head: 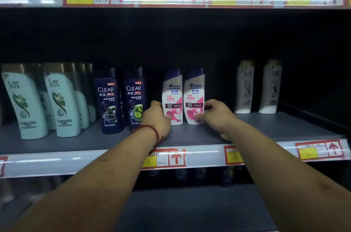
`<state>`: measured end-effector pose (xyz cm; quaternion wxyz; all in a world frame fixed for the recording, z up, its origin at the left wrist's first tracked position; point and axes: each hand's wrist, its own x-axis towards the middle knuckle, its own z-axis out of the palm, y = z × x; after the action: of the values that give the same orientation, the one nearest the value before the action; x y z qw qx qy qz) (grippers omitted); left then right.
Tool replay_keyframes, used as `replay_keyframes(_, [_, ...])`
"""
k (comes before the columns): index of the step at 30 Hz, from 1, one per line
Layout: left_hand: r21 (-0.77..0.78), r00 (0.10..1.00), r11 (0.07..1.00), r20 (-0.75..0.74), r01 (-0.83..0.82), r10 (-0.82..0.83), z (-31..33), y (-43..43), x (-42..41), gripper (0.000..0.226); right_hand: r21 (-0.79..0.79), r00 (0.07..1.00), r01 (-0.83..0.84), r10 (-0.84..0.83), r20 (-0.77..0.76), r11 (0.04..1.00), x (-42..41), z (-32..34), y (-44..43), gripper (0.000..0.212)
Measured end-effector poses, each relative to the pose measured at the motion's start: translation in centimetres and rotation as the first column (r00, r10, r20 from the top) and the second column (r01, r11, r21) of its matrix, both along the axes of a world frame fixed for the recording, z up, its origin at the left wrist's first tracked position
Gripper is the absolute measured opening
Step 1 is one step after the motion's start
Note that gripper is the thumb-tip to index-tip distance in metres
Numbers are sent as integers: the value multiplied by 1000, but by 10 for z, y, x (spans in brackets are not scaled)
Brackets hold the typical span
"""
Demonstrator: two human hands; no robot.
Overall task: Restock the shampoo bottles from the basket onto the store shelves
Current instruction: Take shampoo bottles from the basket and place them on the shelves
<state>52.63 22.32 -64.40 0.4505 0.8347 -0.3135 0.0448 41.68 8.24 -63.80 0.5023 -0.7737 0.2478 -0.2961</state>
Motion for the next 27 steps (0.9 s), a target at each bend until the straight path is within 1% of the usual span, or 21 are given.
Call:
replay_keyframes(4, [43, 996, 997, 67, -68, 65, -1, -4, -1, 33, -81, 998, 15, -20, -62, 997, 3, -1, 0, 30])
replay_keyframes(7, [69, 990, 992, 102, -108, 100, -1, -6, -2, 31, -122, 996, 37, -47, -77, 992, 4, -1, 2, 32])
replay_keyframes(11, [58, 993, 994, 84, -93, 88, 0, -5, -4, 38, -142, 995, 47, -60, -85, 989, 1, -1, 3, 29])
replay_keyframes(14, [68, 991, 993, 99, -99, 92, 0, -6, -7, 40, -171, 993, 67, -82, -85, 983, 1, 0, 2, 26])
replay_keyframes(21, [85, 987, 990, 125, -111, 99, 0, -7, -7, 41, -236, 988, 95, -121, -98, 967, 3, -1, 3, 24])
replay_keyframes(27, [99, 985, 988, 137, -115, 101, -1, -8, -6, 43, -255, 985, 87, -122, -123, 963, 4, 0, 2, 24])
